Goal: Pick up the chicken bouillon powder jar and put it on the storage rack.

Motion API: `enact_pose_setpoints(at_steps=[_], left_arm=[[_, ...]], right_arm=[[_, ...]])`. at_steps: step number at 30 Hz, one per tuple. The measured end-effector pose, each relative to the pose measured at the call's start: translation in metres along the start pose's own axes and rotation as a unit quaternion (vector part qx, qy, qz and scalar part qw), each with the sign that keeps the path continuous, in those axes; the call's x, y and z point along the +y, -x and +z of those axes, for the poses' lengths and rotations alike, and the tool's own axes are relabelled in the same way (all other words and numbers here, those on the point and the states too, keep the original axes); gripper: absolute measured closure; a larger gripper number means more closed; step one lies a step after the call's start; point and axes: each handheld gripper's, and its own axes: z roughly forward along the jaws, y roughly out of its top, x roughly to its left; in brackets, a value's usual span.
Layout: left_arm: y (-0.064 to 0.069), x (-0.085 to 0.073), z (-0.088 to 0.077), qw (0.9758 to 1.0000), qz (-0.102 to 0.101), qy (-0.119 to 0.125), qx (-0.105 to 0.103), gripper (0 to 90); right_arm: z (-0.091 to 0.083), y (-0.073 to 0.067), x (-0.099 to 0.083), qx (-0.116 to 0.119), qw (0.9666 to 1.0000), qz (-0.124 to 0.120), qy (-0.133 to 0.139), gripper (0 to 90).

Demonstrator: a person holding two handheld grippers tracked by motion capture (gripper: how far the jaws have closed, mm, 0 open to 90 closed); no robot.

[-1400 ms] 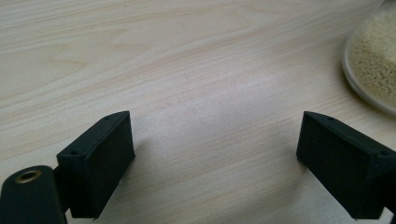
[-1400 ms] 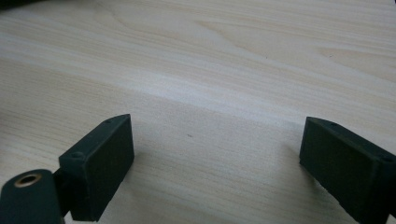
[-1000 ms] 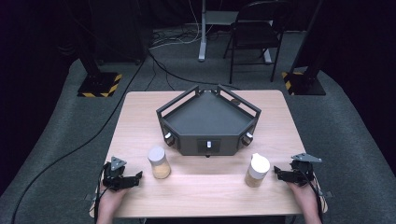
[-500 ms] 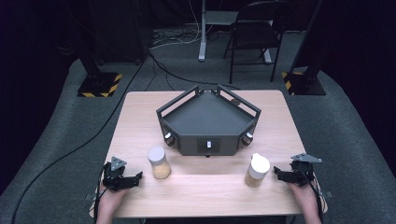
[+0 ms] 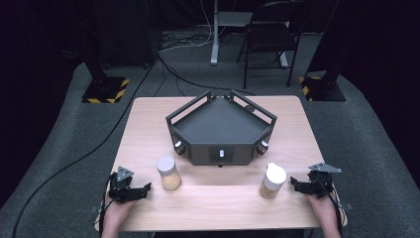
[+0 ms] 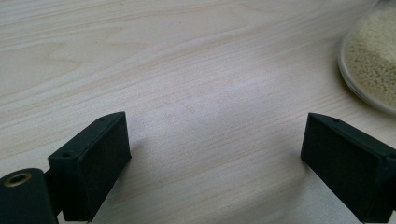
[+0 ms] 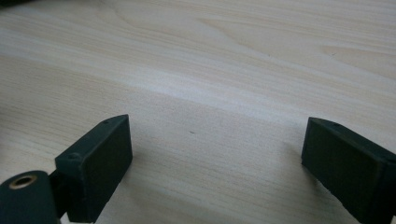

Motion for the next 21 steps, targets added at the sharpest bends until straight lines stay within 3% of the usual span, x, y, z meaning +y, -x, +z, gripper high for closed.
enact_pose_setpoints(at_steps=[7, 16, 21], left_arm=[[-0.005, 0.000, -0.004, 0.9999, -0.011, 0.000, -0.008, 8.3], [-0.004, 0.002, -0.027, 0.9992, -0.013, 0.038, -0.007, 9.5], [-0.004, 0.006, -0.040, 0.9984, -0.009, 0.053, -0.017, 9.9]], right_arm=[[0.000, 0.000, 0.000, 0.000, 1.0000, 0.000, 0.000, 7.5], [0.000, 0.000, 0.000, 0.000, 1.0000, 0.000, 0.000, 7.4], [0.000, 0.000, 0.000, 0.000, 1.0000, 0.000, 0.000, 7.3]])
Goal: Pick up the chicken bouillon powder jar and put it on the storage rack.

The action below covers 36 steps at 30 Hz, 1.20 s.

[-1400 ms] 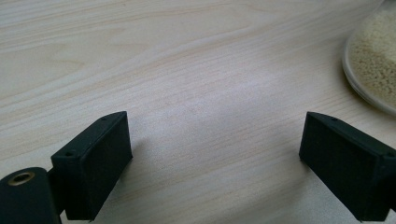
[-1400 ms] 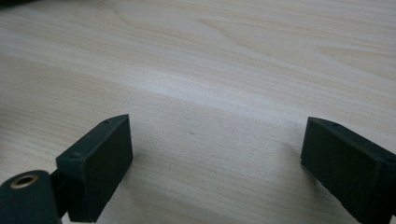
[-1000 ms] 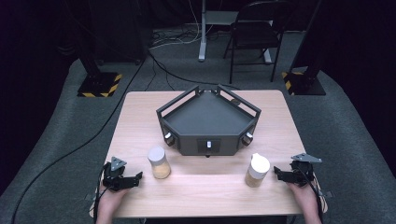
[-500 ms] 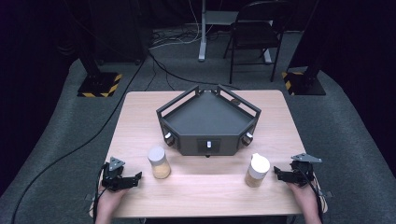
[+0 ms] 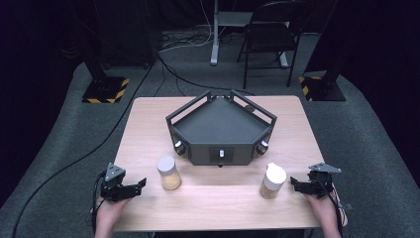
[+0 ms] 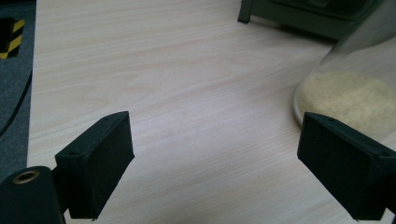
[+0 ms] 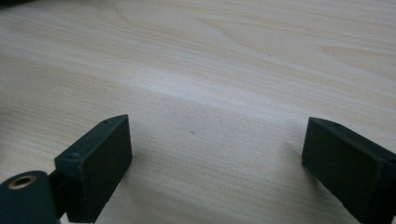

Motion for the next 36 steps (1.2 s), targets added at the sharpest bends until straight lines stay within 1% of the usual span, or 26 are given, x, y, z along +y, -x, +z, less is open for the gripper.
enact_pose_setpoints(at_steps=[3, 6, 14, 15, 17, 18, 19, 22, 26, 28, 31, 32, 33, 35, 36], left_arm=[[0.000, 0.004, -0.009, 0.9998, 0.006, 0.010, -0.017, 10.2], [0.002, 0.007, -0.016, 0.9993, 0.013, 0.021, -0.028, 10.4], [0.010, 0.015, -0.026, 0.9968, 0.029, 0.042, -0.062, 10.3], [0.013, 0.017, -0.025, 0.9958, 0.033, 0.046, -0.073, 10.3], [0.014, 0.017, -0.024, 0.9956, 0.034, 0.047, -0.074, 10.3], [0.019, 0.019, -0.023, 0.9950, 0.042, 0.047, -0.077, 10.3], [0.019, 0.019, -0.023, 0.9950, 0.042, 0.047, -0.077, 10.3], [0.028, 0.022, -0.019, 0.9945, 0.052, 0.047, -0.077, 10.2], [0.037, 0.024, -0.011, 0.9934, 0.061, 0.049, -0.084, 10.1], [0.042, 0.024, -0.007, 0.9930, 0.063, 0.052, -0.086, 10.1], [0.044, 0.023, -0.003, 0.9925, 0.064, 0.055, -0.088, 10.1], [0.044, 0.022, 0.001, 0.9918, 0.060, 0.059, -0.096, 10.1], [0.044, 0.022, 0.001, 0.9918, 0.060, 0.059, -0.096, 10.2], [0.045, 0.021, 0.007, 0.9915, 0.058, 0.061, -0.099, 10.3], [0.044, 0.021, 0.009, 0.9908, 0.055, 0.063, -0.107, 10.3]], right_arm=[[0.000, 0.000, 0.000, 0.000, 1.0000, 0.000, 0.000, 7.3], [0.000, 0.000, 0.000, 0.000, 1.0000, 0.000, 0.000, 7.3], [0.000, 0.000, 0.000, 0.000, 1.0000, 0.000, 0.000, 7.3], [0.000, 0.000, 0.000, 0.000, 1.0000, 0.000, 0.000, 7.3], [0.000, 0.000, 0.000, 0.000, 1.0000, 0.000, 0.000, 7.3], [0.000, 0.000, 0.000, 0.000, 1.0000, 0.000, 0.000, 7.3], [0.000, 0.000, 0.000, 0.000, 1.0000, 0.000, 0.000, 7.3], [0.000, 0.000, 0.000, 0.000, 1.0000, 0.000, 0.000, 7.2], [0.000, 0.000, 0.000, 0.001, 1.0000, -0.001, -0.001, 7.0], [0.000, 0.000, 0.000, 0.001, 1.0000, -0.001, -0.001, 7.0], [0.000, 0.000, 0.000, 0.001, 1.0000, -0.001, -0.001, 7.0], [0.000, 0.000, 0.000, 0.001, 1.0000, -0.001, -0.001, 7.0], [0.000, 0.000, 0.000, 0.001, 1.0000, -0.001, -0.001, 7.0], [0.000, 0.000, 0.000, 0.001, 1.0000, -0.001, -0.001, 7.0], [0.000, 0.000, 0.000, 0.001, 1.0000, -0.001, -0.001, 7.0]])
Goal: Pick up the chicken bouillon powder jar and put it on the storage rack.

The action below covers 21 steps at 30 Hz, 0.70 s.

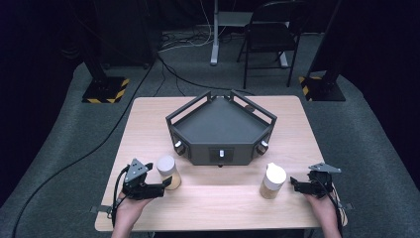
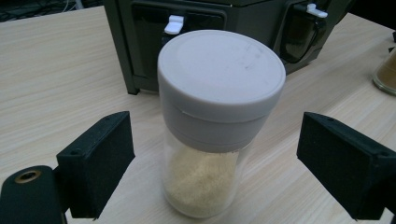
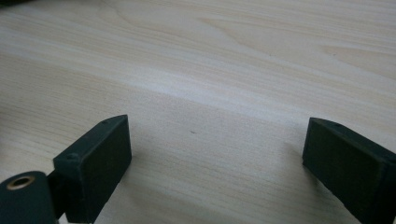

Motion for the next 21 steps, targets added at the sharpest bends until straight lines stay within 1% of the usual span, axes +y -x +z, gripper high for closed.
enact_pose_setpoints(at_steps=[1, 2, 3, 4, 7, 10, 12, 13, 14, 15, 16, 17, 20, 21], left_arm=[[-0.002, -0.001, 0.002, 1.0000, -0.005, 0.004, -0.007, 10.4], [-0.002, -0.001, 0.002, 1.0000, -0.005, 0.004, -0.007, 10.5], [-0.003, -0.002, 0.004, 0.9999, -0.007, 0.005, -0.013, 10.9], [-0.002, -0.003, 0.007, 0.9998, -0.006, 0.009, -0.015, 11.3], [-0.001, -0.002, 0.010, 0.9999, -0.005, 0.008, -0.013, 11.8], [0.001, -0.004, 0.016, 0.9998, -0.003, 0.016, -0.006, 13.7], [0.001, -0.004, 0.017, 0.9999, -0.001, 0.016, -0.003, 14.3], [0.001, -0.006, 0.020, 0.9998, -0.002, 0.021, 0.000, 17.4], [0.001, -0.006, 0.020, 0.9998, -0.002, 0.021, 0.000, 19.5], [0.003, -0.006, 0.022, 0.9997, 0.000, 0.023, 0.007, 20.2], [0.003, -0.006, 0.022, 0.9997, 0.000, 0.023, 0.007, 20.9], [0.001, -0.006, 0.026, 0.9997, -0.003, 0.023, 0.001, 21.6], [0.005, -0.005, 0.029, 0.9997, 0.009, 0.022, 0.009, 26.5], [0.007, -0.006, 0.030, 0.9995, 0.016, 0.022, 0.018, 28.8]], right_arm=[[0.000, 0.000, 0.000, 0.000, 1.0000, 0.000, 0.000, 6.9], [0.000, 0.000, 0.000, 0.000, 1.0000, 0.000, 0.000, 6.9], [0.000, 0.000, 0.000, 0.000, 1.0000, 0.000, 0.000, 6.9], [0.000, 0.000, 0.000, 0.000, 1.0000, 0.000, 0.000, 6.9], [0.000, 0.000, 0.000, 0.000, 1.0000, 0.000, 0.000, 6.8], [0.000, 0.000, 0.000, 0.000, 1.0000, 0.000, 0.000, 6.7], [0.000, 0.000, 0.000, 0.000, 1.0000, 0.000, 0.000, 6.8], [0.000, 0.000, 0.000, 0.000, 1.0000, 0.000, 0.000, 6.8], [0.000, 0.000, 0.000, 0.000, 1.0000, 0.000, 0.000, 6.8], [0.000, 0.000, 0.000, 0.000, 1.0000, 0.000, 0.000, 6.8], [0.000, 0.000, 0.000, 0.000, 1.0000, 0.000, 0.000, 6.8], [0.000, 0.000, 0.000, 0.000, 1.0000, 0.000, 0.000, 6.7], [0.000, 0.000, 0.000, 0.000, 1.0000, 0.000, 0.000, 6.7], [0.000, 0.000, 0.000, 0.001, 1.0000, -0.001, 0.000, 6.6]])
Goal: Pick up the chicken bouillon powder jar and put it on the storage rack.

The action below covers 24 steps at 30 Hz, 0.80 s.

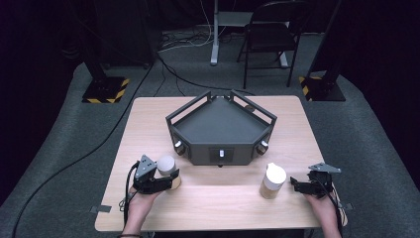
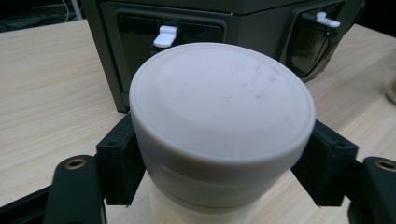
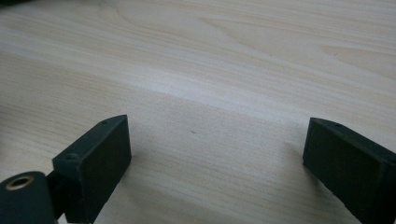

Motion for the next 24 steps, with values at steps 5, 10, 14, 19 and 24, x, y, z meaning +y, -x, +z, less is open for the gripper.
enact_pose_setpoints(at_steps=[5, 10, 14, 19, 24], left_arm=[[0.001, -0.002, 0.001, 1.0000, 0.001, 0.004, 0.004, 33.1], [0.000, -0.002, 0.001, 1.0000, -0.002, 0.005, 0.003, 33.3], [0.000, 0.002, 0.001, 1.0000, -0.001, -0.002, 0.003, 33.4], [0.000, 0.006, 0.001, 1.0000, -0.003, -0.006, -0.002, 33.4], [0.002, 0.012, -0.002, 1.0000, 0.001, 0.002, -0.006, 33.4]], right_arm=[[0.000, 0.000, 0.000, 0.000, 1.0000, 0.000, 0.000, 6.6], [0.000, 0.000, 0.000, 0.000, 1.0000, 0.000, 0.000, 6.5], [0.000, 0.000, 0.000, 0.000, 1.0000, 0.000, 0.000, 6.5], [0.000, 0.000, 0.000, 0.000, 1.0000, 0.000, 0.000, 6.5], [0.000, 0.000, 0.000, 0.000, 1.0000, 0.000, 0.000, 6.5]])
